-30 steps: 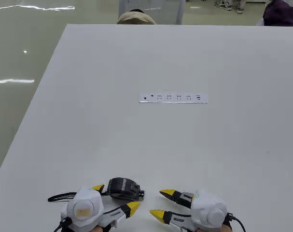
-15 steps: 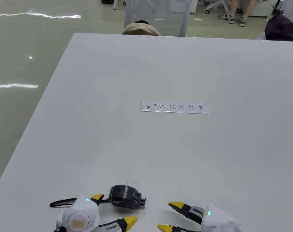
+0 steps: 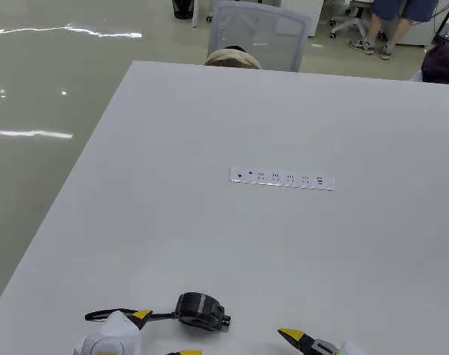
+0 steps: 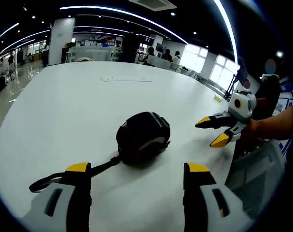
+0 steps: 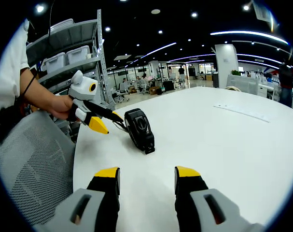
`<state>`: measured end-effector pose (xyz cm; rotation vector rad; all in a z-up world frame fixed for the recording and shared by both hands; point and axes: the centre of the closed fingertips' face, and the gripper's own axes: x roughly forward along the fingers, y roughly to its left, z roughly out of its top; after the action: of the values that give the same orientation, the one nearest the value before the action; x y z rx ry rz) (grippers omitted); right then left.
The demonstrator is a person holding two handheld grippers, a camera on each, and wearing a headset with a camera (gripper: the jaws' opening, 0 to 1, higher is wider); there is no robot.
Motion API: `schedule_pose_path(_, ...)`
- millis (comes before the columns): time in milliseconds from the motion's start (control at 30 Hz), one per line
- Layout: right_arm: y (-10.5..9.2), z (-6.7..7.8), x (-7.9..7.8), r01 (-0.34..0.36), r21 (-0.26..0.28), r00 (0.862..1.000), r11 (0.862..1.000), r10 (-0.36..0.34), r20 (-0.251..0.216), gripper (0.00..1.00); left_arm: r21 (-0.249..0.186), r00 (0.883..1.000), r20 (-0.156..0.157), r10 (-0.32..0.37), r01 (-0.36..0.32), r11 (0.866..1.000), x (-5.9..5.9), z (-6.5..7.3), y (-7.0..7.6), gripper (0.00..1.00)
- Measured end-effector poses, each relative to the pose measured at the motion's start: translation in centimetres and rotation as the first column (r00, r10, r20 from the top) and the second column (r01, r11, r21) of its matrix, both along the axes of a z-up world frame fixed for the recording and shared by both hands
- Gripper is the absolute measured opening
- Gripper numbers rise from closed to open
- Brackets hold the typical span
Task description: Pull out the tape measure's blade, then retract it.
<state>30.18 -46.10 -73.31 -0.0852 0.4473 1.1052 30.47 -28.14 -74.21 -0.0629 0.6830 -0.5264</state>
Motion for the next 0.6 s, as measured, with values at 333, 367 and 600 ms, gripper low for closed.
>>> schedule_pose_path(333,-1.4,0.3,-0.6,0.027,-0.014,1.0,1.0,-0.027,0.007,0.48,0.024,1.0,0.006,-0.014,0.014,1.0,-1.2,0.0,1.2,0.76)
schedule_pose_path(367,-1.5,0.4,-0.7,0.026,-0.013,1.0,1.0,-0.026,0.009,0.47,0.021,1.0,0.005,-0.008,0.008,1.0,-1.2,0.1,1.4,0.76)
schedule_pose_path(600,-1.9,0.8,-1.3,0.044,-0.013,0.999,0.999,-0.044,0.006,0.48,0.013,1.0,0.009,0.016,-0.016,1.0,-1.6,0.8,2.4,0.76)
